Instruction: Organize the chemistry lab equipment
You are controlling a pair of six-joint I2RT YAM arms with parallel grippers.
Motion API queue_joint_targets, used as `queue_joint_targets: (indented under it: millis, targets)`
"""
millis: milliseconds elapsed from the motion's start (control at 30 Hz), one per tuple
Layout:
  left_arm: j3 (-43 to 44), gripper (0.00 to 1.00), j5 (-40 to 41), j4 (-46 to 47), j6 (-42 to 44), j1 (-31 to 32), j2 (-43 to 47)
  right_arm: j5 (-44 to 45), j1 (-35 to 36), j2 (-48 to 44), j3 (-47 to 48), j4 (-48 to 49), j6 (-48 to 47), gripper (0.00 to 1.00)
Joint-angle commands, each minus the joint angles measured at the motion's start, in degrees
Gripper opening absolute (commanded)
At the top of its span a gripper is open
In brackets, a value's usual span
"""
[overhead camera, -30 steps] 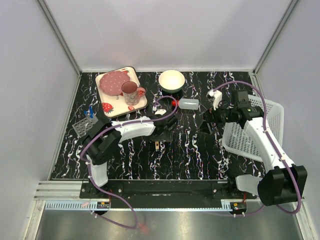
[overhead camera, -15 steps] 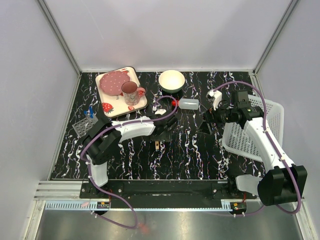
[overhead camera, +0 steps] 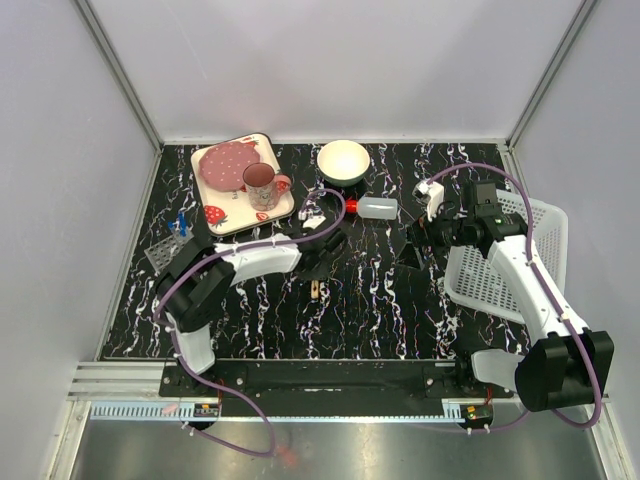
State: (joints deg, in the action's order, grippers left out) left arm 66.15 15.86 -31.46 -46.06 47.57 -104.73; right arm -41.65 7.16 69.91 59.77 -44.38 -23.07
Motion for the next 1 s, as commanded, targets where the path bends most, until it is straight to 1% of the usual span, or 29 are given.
queue_joint_targets:
  millis: [0, 67, 100, 167, 200, 300, 400, 433, 500, 533, 600, 633, 667, 700, 733, 767, 800, 833, 867, 900, 967]
  targets:
    - [-3.91, 0.14, -1.27, 3.77, 1.93, -0.20, 5.92, -1.85, -0.39, -1.62, -0.35, 1.40, -0.39, 1.00]
    - [-5.23, 0.10, -1.70, 6.14, 3.52, -0.11, 8.47, -2.47, -0.30, -1.88, -0.62, 1.23, -0.75, 1.00]
    - [-6.89, 0.10, -2.14, 7.11, 5.09, -0.11, 11.36, -3.43, -0.30, -2.14, -0.88, 1.31, -1.10, 1.00]
    - [-9.10, 0.09, -4.07, 11.23, 6.33, -0.11, 14.45, -4.84, -0.30, -2.23, -1.32, 1.05, -1.45, 1.00]
    - [-11.46, 0.09, -5.04, 14.64, 7.47, -0.11, 17.51, -6.50, -0.39, -2.23, -1.41, 0.96, -1.89, 1.00]
    - [-16.38, 0.09, -9.87, 19.75, 8.62, -0.11, 23.31, -9.58, -0.30, -2.23, -1.58, 0.00, -2.94, 1.00]
    - [-20.60, 0.10, -14.96, 27.48, 8.45, -0.11, 27.80, -12.04, -0.39, -2.32, -1.23, -0.79, -4.00, 1.00]
    - [-21.58, 0.10, -17.94, 28.81, 8.45, -0.11, 28.78, -12.66, -0.30, -2.32, -0.80, -1.40, -4.26, 1.00]
    - [-23.61, 0.09, -21.03, 32.84, 7.92, -0.11, 30.80, -15.12, -0.22, -2.15, -0.44, -2.37, -6.19, 1.00]
    - [-23.96, 0.09, -24.35, 33.83, 7.74, -0.11, 31.25, -16.00, -0.30, -1.97, 0.34, -4.38, -7.33, 1.00]
    - [-24.58, 0.09, -27.53, 36.10, 7.04, -0.11, 31.78, -19.69, -0.04, -1.45, 2.10, -9.99, -18.27, 1.00]
    - [-24.66, 0.09, -31.81, 36.73, 6.87, -0.11, 31.52, -20.57, 0.14, -1.18, 4.98, -19.59, -25.20, 1.00]
    - [-24.23, 0.09, -33.42, 37.00, 6.86, -0.11, 30.99, -20.84, 0.31, -0.74, 6.49, -24.22, -38.41, 1.00]
    - [-24.14, 0.09, -35.26, 37.87, 6.78, -0.11, 30.47, -20.41, 0.23, -0.65, 7.72, -27.57, -43.33, 1.00]
    - [-24.05, 0.09, -39.63, 38.66, 6.60, -0.11, 29.94, -19.88, 0.31, -0.56, 9.73, -31.95, -47.12, 1.00]
    - [-23.62, 0.10, -41.33, 38.93, 6.25, -0.11, 28.71, -19.09, 0.23, -0.65, 10.62, -33.30, -52.90, 1.00]
    - [-23.44, 0.09, -43.00, 39.72, 5.99, -0.11, 28.01, -19.00, 0.40, -0.65, 11.59, -34.45, -55.39, 1.00]
    - [-23.35, 0.09, -46.76, 40.42, 5.55, -0.11, 27.22, -19.00, 0.49, -0.74, 11.77, -35.76, -57.59, 1.00]
    - [-23.00, 0.09, -48.19, 40.78, 4.76, -0.11, 25.73, -19.00, 0.66, -0.83, 11.95, -35.86, -60.40, 1.00]
    - [-22.73, 0.09, -51.07, 41.48, 4.23, -0.11, 24.93, -18.91, 1.88, -0.65, 12.12, -35.43, -61.21, 1.00]
    - [-22.30, 0.09, -54.16, 42.88, 2.31, -0.11, 22.56, -16.90, 3.73, -0.30, 12.30, -34.81, -62.53, 1.00]
